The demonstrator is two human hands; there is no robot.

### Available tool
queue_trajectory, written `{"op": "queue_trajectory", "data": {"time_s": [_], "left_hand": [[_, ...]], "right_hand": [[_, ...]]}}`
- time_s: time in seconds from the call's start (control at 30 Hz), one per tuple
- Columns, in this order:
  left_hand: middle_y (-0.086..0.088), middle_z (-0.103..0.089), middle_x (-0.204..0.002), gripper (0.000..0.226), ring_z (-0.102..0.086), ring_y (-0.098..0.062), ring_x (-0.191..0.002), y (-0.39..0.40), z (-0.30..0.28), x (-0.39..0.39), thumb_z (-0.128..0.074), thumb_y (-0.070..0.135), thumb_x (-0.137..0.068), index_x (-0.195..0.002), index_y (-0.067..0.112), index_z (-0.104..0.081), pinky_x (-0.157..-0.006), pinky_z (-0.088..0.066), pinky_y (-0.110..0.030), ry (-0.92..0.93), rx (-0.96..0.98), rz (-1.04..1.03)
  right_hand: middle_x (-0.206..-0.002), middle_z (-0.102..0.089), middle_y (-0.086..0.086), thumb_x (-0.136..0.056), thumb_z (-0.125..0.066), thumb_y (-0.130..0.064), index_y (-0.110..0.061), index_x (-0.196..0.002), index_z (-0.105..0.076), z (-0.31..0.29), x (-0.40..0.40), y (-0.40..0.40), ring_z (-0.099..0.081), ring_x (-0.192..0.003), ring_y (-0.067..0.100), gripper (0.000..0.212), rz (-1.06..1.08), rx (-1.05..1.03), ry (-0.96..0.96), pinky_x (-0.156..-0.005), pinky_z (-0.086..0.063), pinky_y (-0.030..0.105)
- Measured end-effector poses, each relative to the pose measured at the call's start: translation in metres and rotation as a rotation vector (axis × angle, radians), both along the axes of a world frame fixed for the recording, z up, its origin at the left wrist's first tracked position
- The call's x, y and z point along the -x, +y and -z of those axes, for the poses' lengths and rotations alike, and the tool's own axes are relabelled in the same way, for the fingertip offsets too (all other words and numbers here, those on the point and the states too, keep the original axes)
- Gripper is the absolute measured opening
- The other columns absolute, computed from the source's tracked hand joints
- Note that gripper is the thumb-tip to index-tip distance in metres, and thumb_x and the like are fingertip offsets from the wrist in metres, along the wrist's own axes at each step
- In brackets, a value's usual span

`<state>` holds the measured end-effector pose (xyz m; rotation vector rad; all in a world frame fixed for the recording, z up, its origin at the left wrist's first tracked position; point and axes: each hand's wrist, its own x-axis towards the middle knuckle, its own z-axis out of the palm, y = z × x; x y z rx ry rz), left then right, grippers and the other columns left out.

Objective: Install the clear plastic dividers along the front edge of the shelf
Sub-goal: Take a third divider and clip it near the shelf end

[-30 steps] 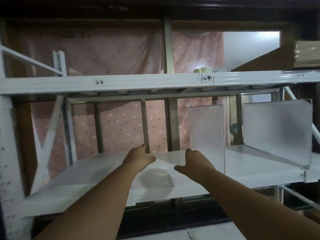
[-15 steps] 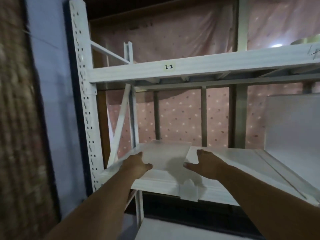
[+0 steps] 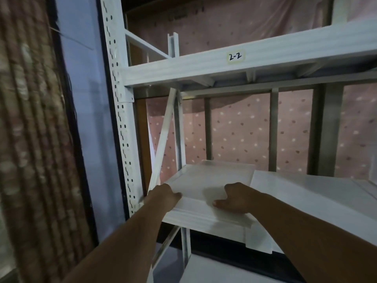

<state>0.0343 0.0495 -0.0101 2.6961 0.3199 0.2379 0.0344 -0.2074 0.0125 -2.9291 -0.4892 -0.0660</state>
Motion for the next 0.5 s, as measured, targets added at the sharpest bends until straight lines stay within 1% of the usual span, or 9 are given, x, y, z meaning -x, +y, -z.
{"op": "queue_trajectory", "data": {"time_s": [0.17,0.27,0.33,0.4,0.43,0.5], "left_hand": [[-0.016,-0.065,-0.138,0.068,-0.062,-0.036,-0.128,-0.001,0.002,-0.018,-0.056,0.057,-0.1,-0.144,0.005,-0.054,-0.106,-0.054,-0.048,0.017,0.0,-0.037],[-0.015,-0.069,-0.13,0.061,-0.067,-0.035,-0.118,-0.006,0.001,-0.028,-0.059,0.053,-0.099,-0.137,0.006,-0.059,-0.101,-0.057,-0.044,-0.03,0.06,-0.033],[-0.014,-0.069,-0.127,0.059,-0.066,-0.034,-0.116,-0.01,-0.002,-0.034,-0.062,0.054,-0.097,-0.134,0.008,-0.061,-0.098,-0.057,-0.04,-0.047,0.093,-0.062],[-0.013,-0.068,-0.122,0.056,-0.065,-0.035,-0.115,-0.011,-0.006,-0.038,-0.067,0.052,-0.092,-0.128,0.009,-0.062,-0.092,-0.055,-0.037,-0.056,0.205,-0.106],[-0.014,-0.067,-0.117,0.053,-0.065,-0.035,-0.112,-0.01,-0.008,-0.04,-0.071,0.048,-0.091,-0.124,0.007,-0.063,-0.089,-0.055,-0.038,-0.078,0.303,-0.122],[-0.021,-0.067,-0.113,0.045,-0.065,-0.037,-0.104,-0.006,-0.01,-0.046,-0.078,0.031,-0.089,-0.117,-0.003,-0.065,-0.083,-0.054,-0.038,-0.181,0.591,-0.151]], "right_hand": [[-0.12,-0.064,0.012,-0.091,-0.054,-0.062,-0.007,-0.119,-0.06,0.006,-0.016,0.007,-0.061,-0.105,0.024,0.062,-0.016,0.034,-0.003,-0.077,-0.04,0.027],[-0.111,-0.065,0.011,-0.09,-0.058,-0.058,-0.007,-0.112,-0.062,0.003,-0.022,0.008,-0.057,-0.088,0.02,0.056,-0.036,0.047,-0.031,-0.073,-0.041,0.027],[-0.109,-0.064,0.011,-0.09,-0.058,-0.057,-0.007,-0.11,-0.063,0.001,-0.021,0.008,-0.054,-0.084,0.019,0.053,-0.045,0.067,-0.057,-0.071,-0.04,0.028],[-0.108,-0.064,0.011,-0.091,-0.057,-0.054,-0.007,-0.109,-0.063,0.004,-0.02,0.009,-0.059,-0.089,0.023,0.051,-0.046,0.095,-0.093,-0.072,-0.042,0.029],[-0.108,-0.064,0.012,-0.092,-0.057,-0.052,-0.006,-0.108,-0.064,0.005,-0.019,0.009,-0.061,-0.092,0.024,0.049,-0.05,0.104,-0.11,-0.073,-0.045,0.03],[-0.106,-0.066,0.014,-0.092,-0.055,-0.048,-0.005,-0.106,-0.066,0.006,-0.016,0.008,-0.063,-0.092,0.026,0.047,-0.05,0.096,-0.122,-0.076,-0.049,0.031]]}}
